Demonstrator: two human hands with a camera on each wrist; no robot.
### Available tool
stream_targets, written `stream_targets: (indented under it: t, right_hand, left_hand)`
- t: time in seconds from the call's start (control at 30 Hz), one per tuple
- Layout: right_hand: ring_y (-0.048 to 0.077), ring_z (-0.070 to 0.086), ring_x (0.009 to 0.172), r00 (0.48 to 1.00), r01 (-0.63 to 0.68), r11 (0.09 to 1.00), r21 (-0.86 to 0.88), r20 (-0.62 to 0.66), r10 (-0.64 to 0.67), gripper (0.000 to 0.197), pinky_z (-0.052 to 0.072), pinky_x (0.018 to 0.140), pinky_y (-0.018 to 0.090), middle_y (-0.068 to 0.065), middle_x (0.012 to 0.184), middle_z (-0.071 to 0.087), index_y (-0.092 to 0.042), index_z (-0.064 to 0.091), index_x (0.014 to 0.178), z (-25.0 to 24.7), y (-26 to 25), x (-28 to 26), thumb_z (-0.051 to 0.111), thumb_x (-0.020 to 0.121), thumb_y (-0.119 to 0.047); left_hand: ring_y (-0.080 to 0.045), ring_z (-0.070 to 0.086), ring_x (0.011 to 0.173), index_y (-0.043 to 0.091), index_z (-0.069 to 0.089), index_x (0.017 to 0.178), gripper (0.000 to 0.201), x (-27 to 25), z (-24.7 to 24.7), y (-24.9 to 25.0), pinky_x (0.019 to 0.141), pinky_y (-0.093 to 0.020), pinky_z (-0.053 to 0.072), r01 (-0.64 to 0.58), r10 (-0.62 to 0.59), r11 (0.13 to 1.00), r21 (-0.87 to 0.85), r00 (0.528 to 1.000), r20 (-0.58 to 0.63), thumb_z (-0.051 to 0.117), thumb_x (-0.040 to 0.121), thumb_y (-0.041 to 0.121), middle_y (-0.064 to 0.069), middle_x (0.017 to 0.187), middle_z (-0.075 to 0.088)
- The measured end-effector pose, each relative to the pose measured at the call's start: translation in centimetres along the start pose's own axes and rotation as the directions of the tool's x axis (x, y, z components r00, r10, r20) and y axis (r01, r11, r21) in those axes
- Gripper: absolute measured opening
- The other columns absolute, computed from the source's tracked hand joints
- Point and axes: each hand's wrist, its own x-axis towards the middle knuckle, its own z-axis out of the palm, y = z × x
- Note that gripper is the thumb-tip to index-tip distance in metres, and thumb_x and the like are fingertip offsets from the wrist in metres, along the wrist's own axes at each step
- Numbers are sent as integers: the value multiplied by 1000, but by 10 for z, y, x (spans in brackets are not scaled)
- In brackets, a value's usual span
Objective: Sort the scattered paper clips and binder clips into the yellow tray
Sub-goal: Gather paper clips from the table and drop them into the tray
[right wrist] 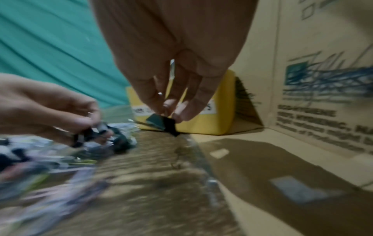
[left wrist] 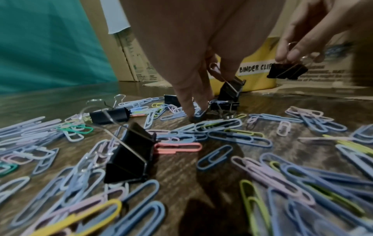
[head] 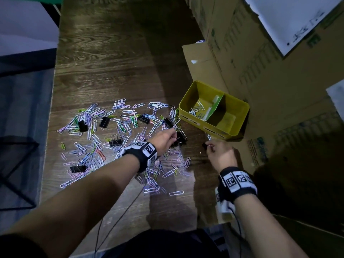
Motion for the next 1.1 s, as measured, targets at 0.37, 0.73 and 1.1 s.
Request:
stream_targets:
  t: [0.37,0.73,1.1]
  right_hand:
    - [33,51,110,961,196,979,-62,-188,-204,51,48,88,45,15,121,52,-16,52,125,22,2,-17,68,77,-24]
    - [26,31,128,874,439,873,-214,327,-359,65,41,102,43,10,140,31,-17,28,142,79,-29,-58,57,86,-34]
    - [23,29,129,882,412,895,-171,323,-344,81,38,105,38,6,141,30,-14,30,141,86,-25,-58,67,77,-48]
  left_hand:
    - [-28,37,128,12,34,138,61,-41,21,22,107,-40,35,-88,143,937,338,980,-142,47,81,-5,-13,142,37]
    - [-21,-24,138,22,4,147,67,-35,28,-1,102,-56,-22,46,-63,803,594,998,9,-4,81,25,-2,152,-22]
    - [-31,42,121,13,35,138,49,-62,48,6,98,-49,35,-66,42,800,596,998,54,34,91,26,-14,135,43]
